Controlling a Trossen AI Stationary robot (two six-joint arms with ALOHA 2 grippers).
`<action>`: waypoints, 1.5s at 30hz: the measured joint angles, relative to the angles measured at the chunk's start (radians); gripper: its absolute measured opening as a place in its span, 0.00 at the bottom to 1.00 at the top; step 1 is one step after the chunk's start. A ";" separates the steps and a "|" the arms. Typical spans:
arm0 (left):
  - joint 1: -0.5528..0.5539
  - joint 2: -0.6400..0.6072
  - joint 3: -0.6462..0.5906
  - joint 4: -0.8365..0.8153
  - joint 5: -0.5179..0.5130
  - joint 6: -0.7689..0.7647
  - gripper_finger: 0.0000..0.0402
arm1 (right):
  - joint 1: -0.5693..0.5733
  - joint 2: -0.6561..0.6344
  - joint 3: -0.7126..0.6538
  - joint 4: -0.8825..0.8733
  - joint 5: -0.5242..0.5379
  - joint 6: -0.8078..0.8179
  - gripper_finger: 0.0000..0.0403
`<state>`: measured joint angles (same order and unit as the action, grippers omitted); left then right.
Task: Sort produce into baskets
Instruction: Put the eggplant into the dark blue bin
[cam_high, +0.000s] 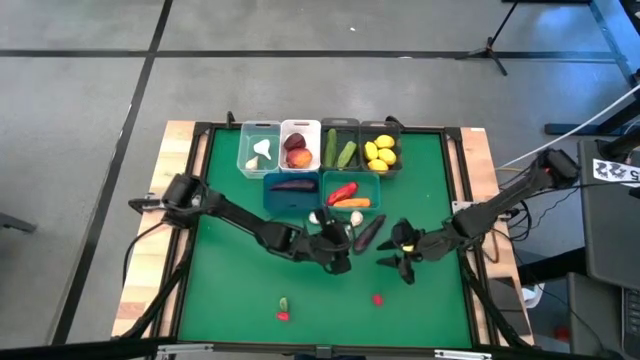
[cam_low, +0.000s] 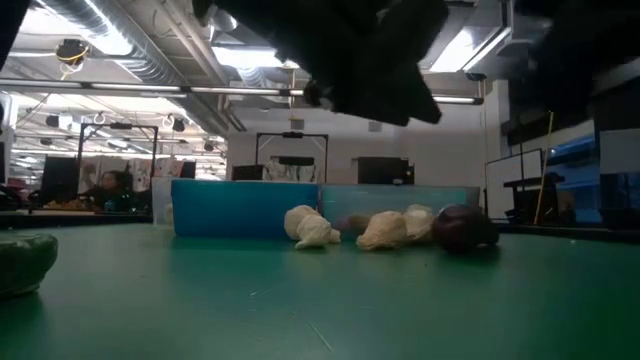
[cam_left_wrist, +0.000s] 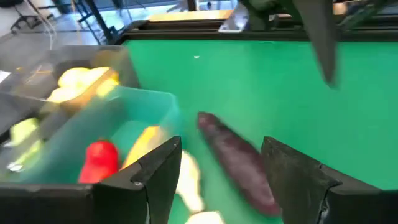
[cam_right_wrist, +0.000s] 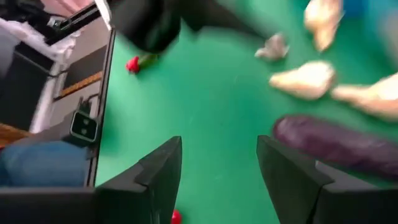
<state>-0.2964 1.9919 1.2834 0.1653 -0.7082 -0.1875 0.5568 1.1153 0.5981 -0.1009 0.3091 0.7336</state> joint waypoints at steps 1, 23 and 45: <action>-0.007 0.013 0.013 -0.005 -0.002 0.002 0.54 | 0.000 -0.018 0.032 -0.050 0.017 -0.011 0.52; 0.025 0.227 0.179 -0.070 0.013 -0.182 0.55 | 0.000 -0.087 0.323 -0.412 0.142 -0.158 0.52; 0.064 0.300 0.182 -0.074 0.072 -0.225 0.55 | 0.000 -0.087 0.323 -0.426 0.143 -0.156 0.52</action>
<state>-0.2329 2.2921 1.4652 0.0910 -0.6365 -0.4127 0.5568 1.0282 0.9207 -0.5274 0.4519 0.5777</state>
